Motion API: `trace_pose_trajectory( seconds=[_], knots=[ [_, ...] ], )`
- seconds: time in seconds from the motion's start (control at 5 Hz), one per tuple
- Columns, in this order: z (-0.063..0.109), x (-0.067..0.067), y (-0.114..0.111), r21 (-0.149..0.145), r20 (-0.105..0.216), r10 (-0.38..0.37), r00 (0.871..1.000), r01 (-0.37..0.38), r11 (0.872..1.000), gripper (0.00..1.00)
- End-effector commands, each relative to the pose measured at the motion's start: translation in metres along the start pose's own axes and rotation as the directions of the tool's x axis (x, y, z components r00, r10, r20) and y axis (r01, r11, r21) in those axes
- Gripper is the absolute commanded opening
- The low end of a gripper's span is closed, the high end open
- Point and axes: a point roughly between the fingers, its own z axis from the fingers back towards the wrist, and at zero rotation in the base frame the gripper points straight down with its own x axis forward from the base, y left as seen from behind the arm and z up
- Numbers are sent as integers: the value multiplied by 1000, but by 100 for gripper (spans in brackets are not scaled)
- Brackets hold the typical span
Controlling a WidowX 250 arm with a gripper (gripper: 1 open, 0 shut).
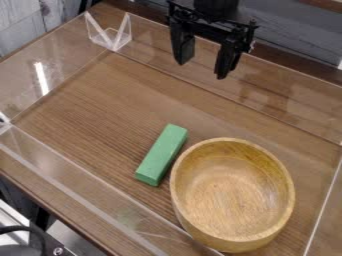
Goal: Put the green block in the brown bowl
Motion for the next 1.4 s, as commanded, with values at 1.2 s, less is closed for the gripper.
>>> trace_pose_trajectory(
  seconds=[1.2],
  knots=[
    [-41,-63,41,-32,64,20,998,-18,999,100]
  ],
)
